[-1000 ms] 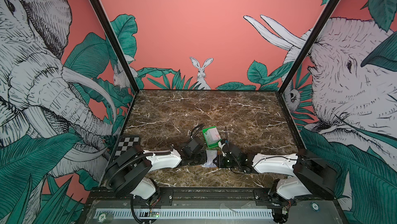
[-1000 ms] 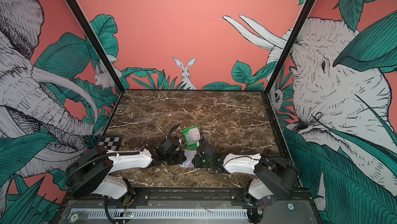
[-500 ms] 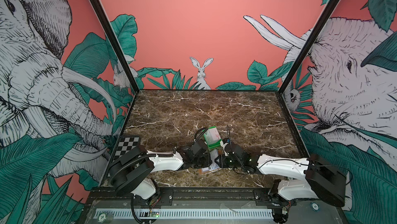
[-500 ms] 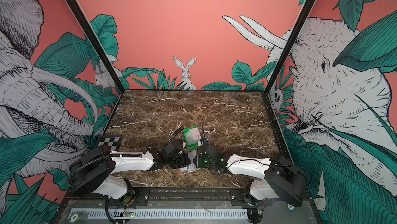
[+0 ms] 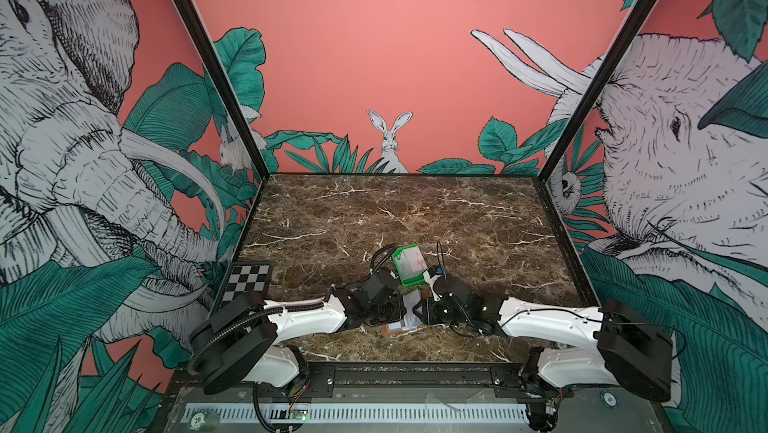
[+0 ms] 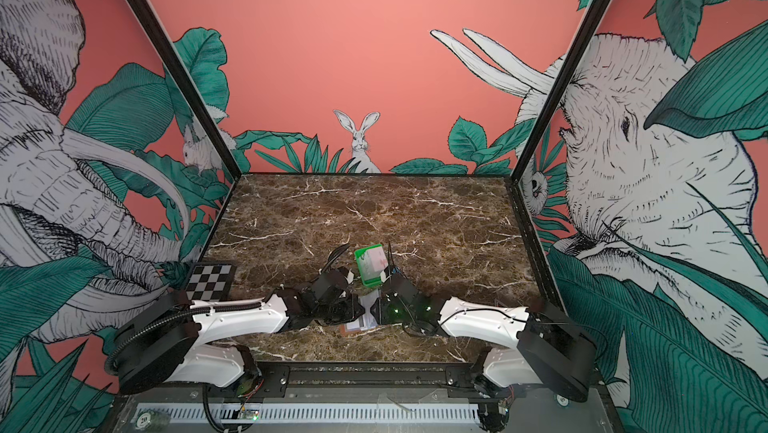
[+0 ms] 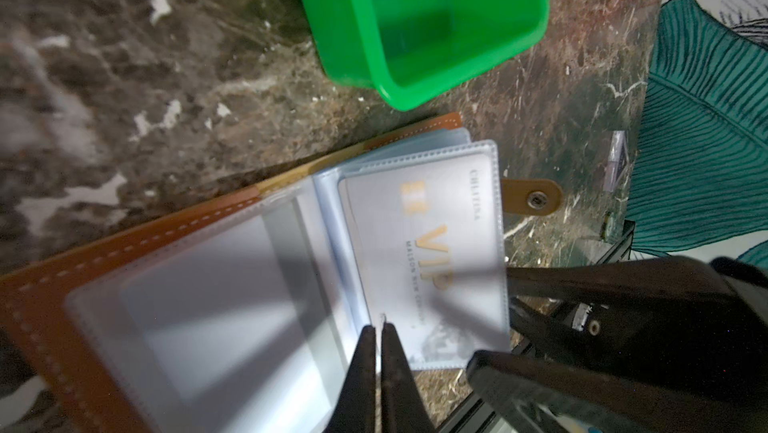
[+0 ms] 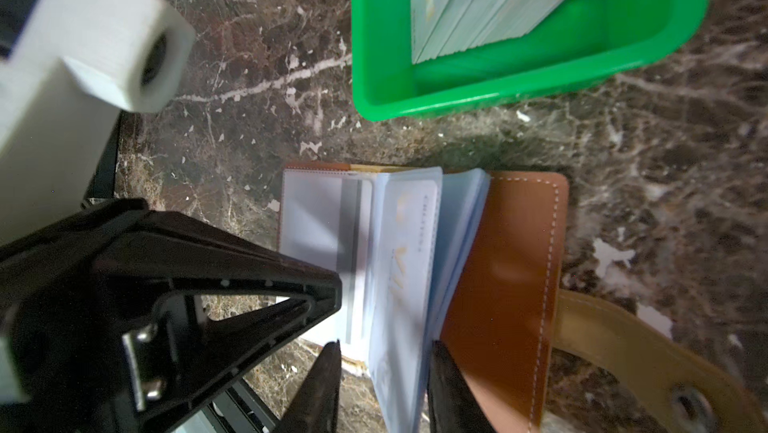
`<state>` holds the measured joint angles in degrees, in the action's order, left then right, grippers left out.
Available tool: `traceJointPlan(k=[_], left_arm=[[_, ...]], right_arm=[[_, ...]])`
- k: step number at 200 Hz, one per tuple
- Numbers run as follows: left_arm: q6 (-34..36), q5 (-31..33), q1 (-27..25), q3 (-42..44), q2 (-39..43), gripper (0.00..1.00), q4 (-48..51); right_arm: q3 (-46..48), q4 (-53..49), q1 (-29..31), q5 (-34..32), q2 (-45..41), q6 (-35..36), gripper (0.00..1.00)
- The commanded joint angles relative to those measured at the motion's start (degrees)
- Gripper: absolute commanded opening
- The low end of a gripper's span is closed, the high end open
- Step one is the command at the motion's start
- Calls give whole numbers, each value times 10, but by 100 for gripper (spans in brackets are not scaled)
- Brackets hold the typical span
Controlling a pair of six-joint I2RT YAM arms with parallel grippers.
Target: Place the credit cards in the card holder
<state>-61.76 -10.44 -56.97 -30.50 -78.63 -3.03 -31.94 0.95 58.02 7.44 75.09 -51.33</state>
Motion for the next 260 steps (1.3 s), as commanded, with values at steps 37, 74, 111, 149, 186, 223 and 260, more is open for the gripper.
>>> traceJointPlan(k=[37, 74, 111, 149, 186, 223, 260], left_arm=[[-18, 14, -3, 36, -16, 5, -9], [-15, 20, -2, 51, -11, 5, -38], [-30, 13, -2, 73, -21, 5, -80], [-42, 30, -2, 97, -4, 4, -98], [-45, 23, -2, 111, -3, 4, -121], [-54, 15, 2, 126, -11, 4, -147], [-61, 14, 2, 134, -13, 4, -167]], right_arm=[[-33, -4, 18, -12, 17, 10, 35], [-48, -6, 27, -23, 42, 2, 35], [-70, -14, 33, -29, 62, 2, 35], [-86, -11, 42, -27, 84, 7, 35], [-97, -17, 46, -31, 97, 7, 36], [-106, -28, 49, -38, 102, 10, 37], [-110, -28, 50, -32, 108, 15, 39]])
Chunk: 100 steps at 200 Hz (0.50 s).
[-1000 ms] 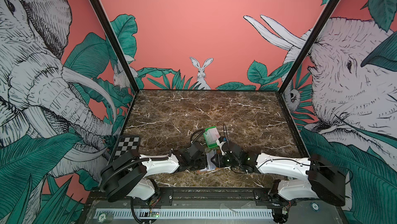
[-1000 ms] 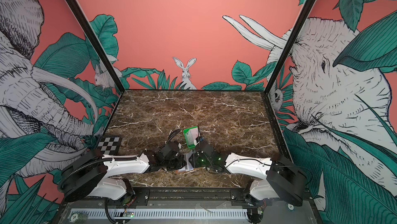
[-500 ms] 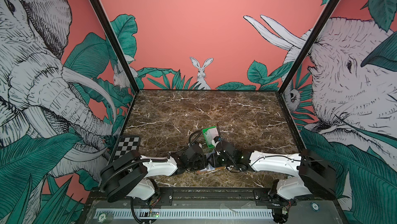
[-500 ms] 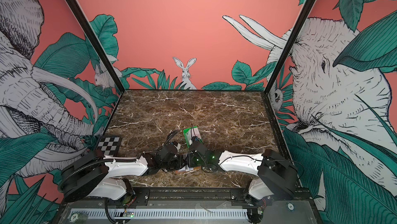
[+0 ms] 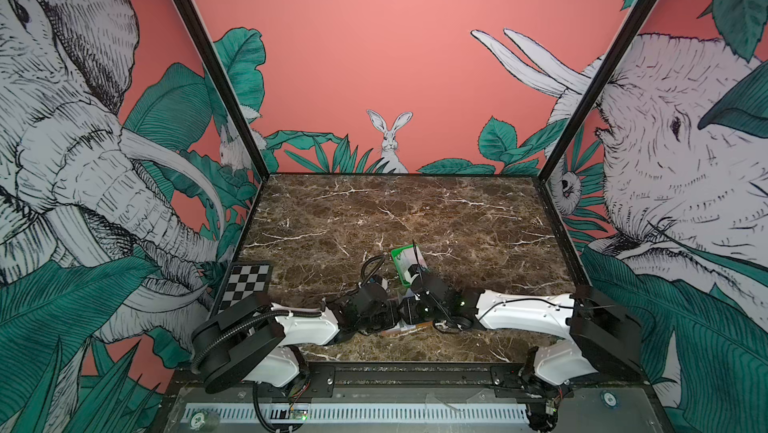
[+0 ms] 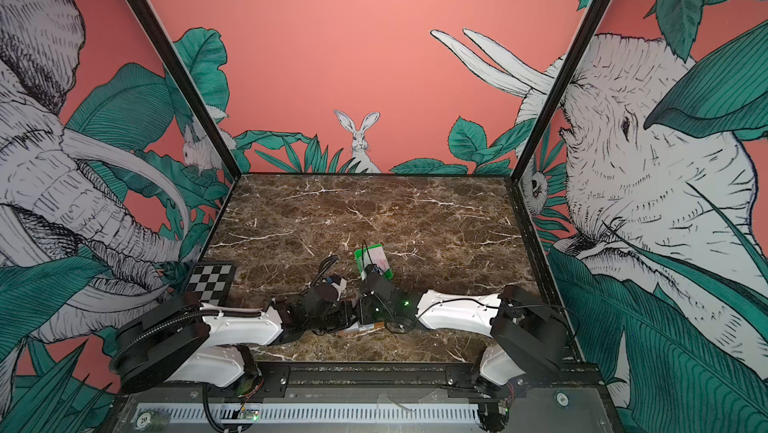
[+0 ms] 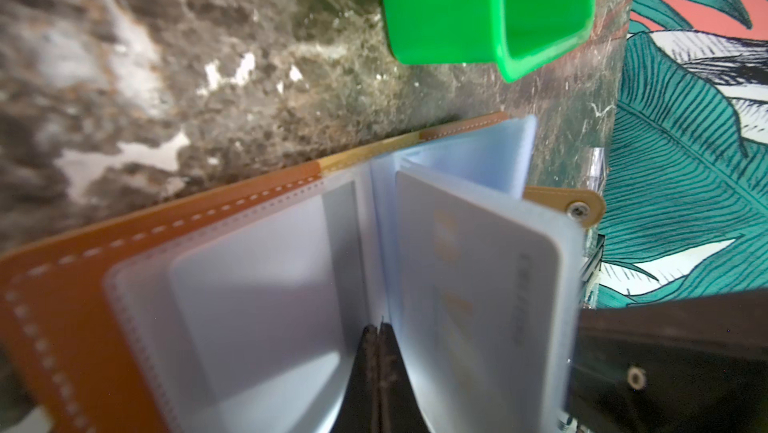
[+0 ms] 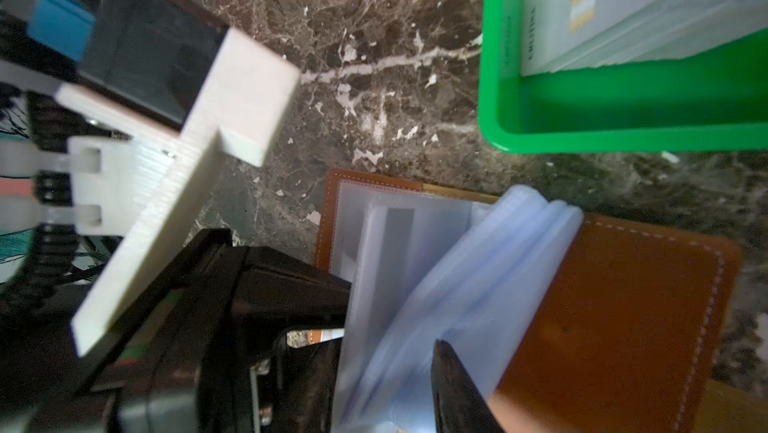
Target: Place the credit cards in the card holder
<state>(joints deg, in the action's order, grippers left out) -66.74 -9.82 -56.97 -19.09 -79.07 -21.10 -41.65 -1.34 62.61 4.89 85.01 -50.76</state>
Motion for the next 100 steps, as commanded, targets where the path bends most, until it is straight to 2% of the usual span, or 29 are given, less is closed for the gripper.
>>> traceJointPlan(k=[1, 66, 100], left_arm=[[-12, 8, 2, 20, -9, 4, 13], [-23, -2, 5, 29, -28, 4, -28], [-28, -4, 7, 38, -30, 4, -44]], right_arm=[[-13, -5, 4, -6, 9, 9, 39], [-16, 19, 6, 26, 14, 21, 40], [-25, -2, 6, 17, 16, 21, 40]])
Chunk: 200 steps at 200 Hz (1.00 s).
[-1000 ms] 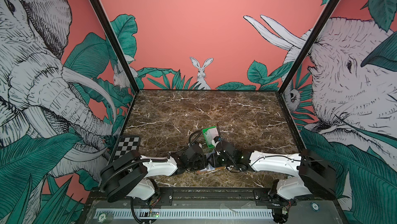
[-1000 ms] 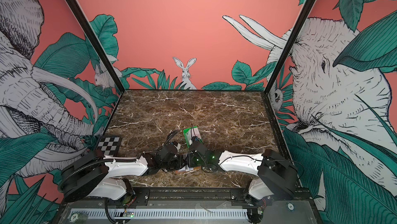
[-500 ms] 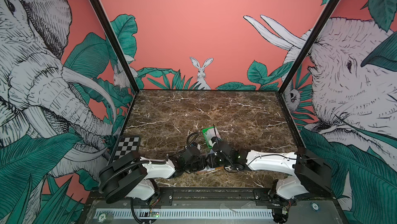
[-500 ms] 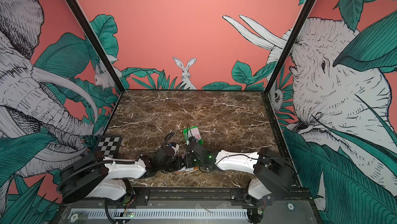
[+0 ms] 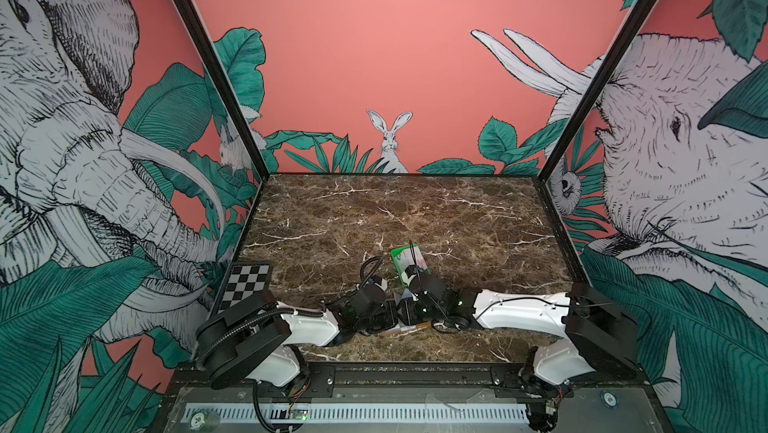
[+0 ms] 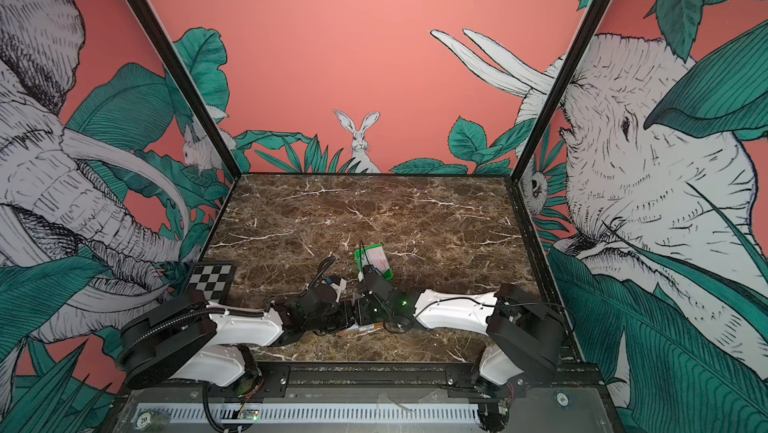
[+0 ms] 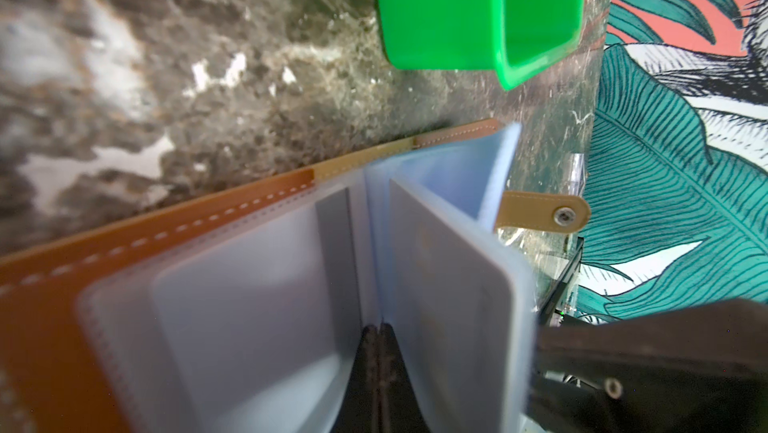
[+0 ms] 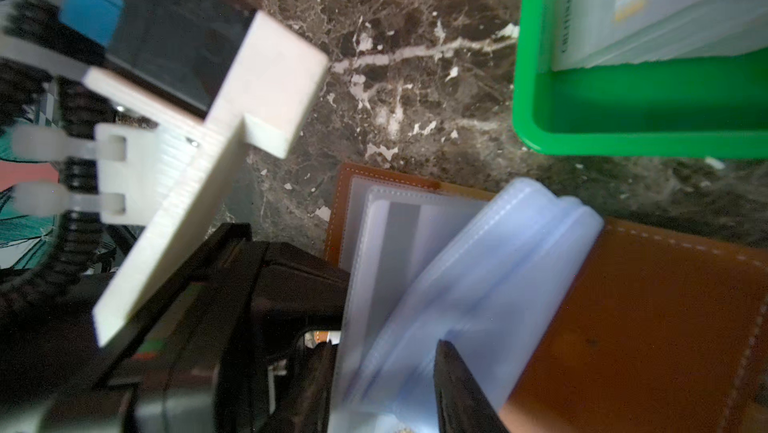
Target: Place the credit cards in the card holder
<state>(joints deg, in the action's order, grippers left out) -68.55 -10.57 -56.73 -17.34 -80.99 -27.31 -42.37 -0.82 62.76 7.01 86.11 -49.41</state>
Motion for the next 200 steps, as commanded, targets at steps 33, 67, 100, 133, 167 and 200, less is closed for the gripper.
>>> traceJointPlan(k=[33, 67, 100, 133, 167, 200], left_arm=[[-9, 8, 11, 27, 15, 4, 37], [1, 6, 22, 28, 45, 4, 69], [5, 5, 29, 30, 63, 4, 85], [8, 3, 33, 28, 73, 4, 95], [10, 2, 35, 26, 75, 4, 97], [11, 0, 36, 27, 79, 4, 99]], right_arm=[[-13, -47, 5, -49, -13, -1, 42], [-4, -59, 4, -58, -23, -1, 46], [-3, -78, 4, -71, -25, -1, 49], [3, -74, 5, -69, -26, 0, 52], [-4, -96, 5, -73, -23, 4, 61], [-18, -150, 4, -100, -25, 8, 69]])
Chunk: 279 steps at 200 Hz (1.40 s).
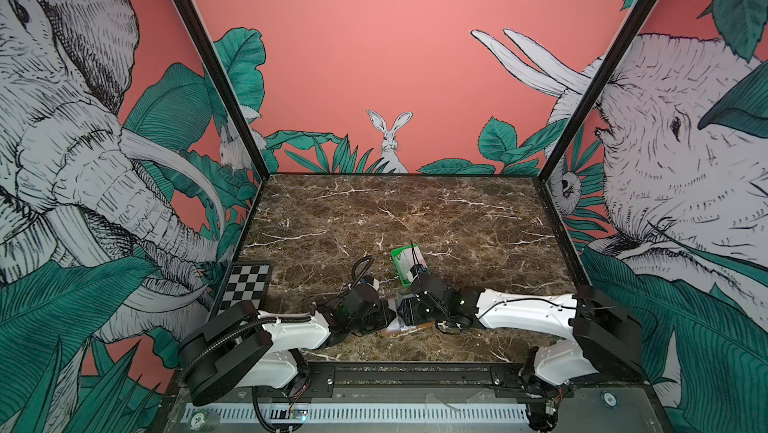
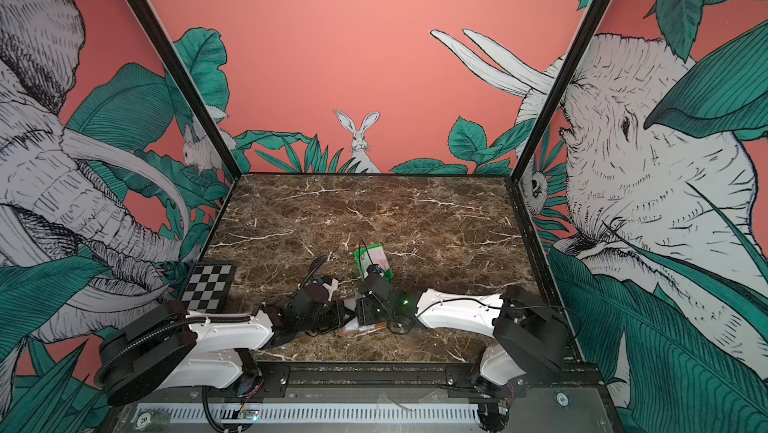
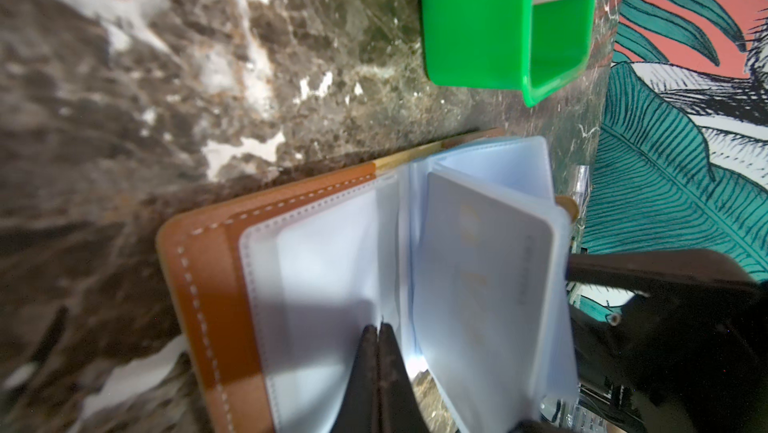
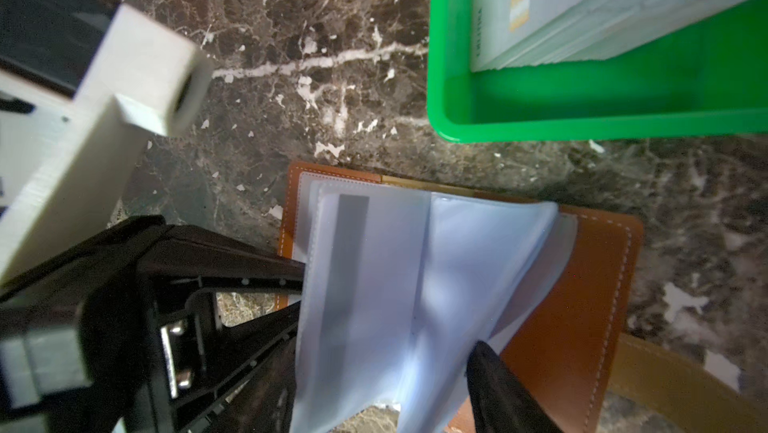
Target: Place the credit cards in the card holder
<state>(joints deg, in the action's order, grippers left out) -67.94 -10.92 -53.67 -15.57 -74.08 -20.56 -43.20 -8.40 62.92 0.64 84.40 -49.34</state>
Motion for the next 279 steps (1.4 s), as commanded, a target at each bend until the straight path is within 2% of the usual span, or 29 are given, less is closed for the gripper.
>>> traceJointPlan(k=[1, 33, 105, 132, 163, 185, 223, 279], left_arm=[[4, 4, 6, 9, 10, 4, 32], [6, 2, 10, 9, 25, 4, 41], [13, -3, 13, 5, 31, 4, 45], [13, -9, 13, 4, 16, 4, 31], [11, -15, 13, -3, 0, 4, 11], [24, -25, 9, -29, -13, 4, 20], [41, -25, 1, -66, -31, 4, 47], [40, -37, -12, -90, -84, 10, 27]], right_arm=[[-10, -76, 3, -37, -7, 7, 69], [-7, -96, 3, -49, -22, 9, 80], [-11, -129, 3, -77, -49, 25, 82], [-16, -92, 2, -38, -40, 45, 77], [-14, -81, 2, -39, -24, 37, 74], [-1, -82, -1, -58, -30, 25, 63], [21, -75, -16, -52, -45, 25, 45], [34, -60, -36, -35, -49, 32, 42]])
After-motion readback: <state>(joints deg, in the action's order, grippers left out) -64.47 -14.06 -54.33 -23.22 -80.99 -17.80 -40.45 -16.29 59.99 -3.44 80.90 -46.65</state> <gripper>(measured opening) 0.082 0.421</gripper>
